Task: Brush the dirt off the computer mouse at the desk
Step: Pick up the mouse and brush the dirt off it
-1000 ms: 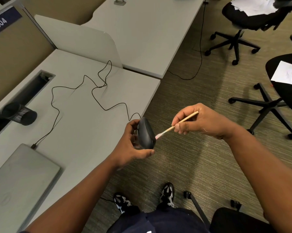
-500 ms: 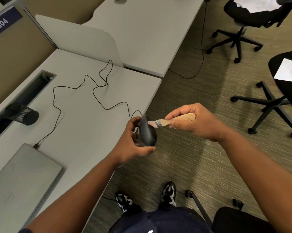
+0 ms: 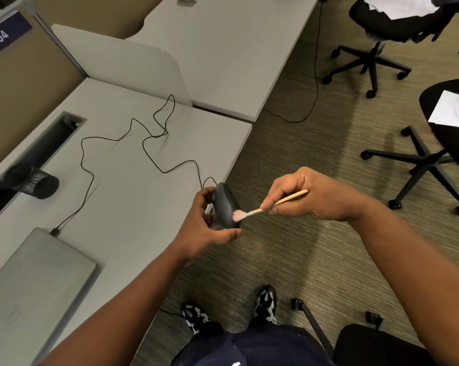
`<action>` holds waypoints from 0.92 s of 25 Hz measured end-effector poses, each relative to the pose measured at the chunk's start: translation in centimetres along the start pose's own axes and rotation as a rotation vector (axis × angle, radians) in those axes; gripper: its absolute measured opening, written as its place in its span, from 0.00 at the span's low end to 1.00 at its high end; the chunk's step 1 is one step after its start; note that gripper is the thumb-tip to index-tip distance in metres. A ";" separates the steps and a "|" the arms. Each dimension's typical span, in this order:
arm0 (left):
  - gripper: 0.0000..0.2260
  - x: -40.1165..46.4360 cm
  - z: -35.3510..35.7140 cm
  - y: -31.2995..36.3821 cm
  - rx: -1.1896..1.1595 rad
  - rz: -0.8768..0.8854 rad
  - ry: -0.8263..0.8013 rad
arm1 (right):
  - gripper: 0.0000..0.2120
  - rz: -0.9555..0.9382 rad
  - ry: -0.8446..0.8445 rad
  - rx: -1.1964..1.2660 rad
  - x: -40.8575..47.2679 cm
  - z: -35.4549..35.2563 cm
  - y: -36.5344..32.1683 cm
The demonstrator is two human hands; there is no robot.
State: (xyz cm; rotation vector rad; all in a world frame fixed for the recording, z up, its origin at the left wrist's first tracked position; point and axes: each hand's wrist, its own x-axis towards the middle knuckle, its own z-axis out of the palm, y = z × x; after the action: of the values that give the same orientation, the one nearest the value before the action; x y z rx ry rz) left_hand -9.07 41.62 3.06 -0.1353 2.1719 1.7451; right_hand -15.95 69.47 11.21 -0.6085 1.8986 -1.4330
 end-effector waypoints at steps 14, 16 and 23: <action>0.44 0.0 0.2 0.1 -0.010 -0.029 0.033 | 0.08 -0.010 0.289 0.156 0.3 1.1 0.2; 0.46 -0.1 0.1 0.1 -0.001 -0.029 0.037 | 0.07 -0.009 0.288 0.152 0.5 1.3 0.5; 0.45 0.0 0.2 0.3 0.027 -0.029 0.074 | 0.07 0.007 0.244 0.113 0.5 1.2 0.5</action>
State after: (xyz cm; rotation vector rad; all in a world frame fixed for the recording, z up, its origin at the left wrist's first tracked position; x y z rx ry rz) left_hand -9.13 41.86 3.25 -0.2267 2.2335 1.7194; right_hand -15.38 68.52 10.36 -0.3871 1.9840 -1.6601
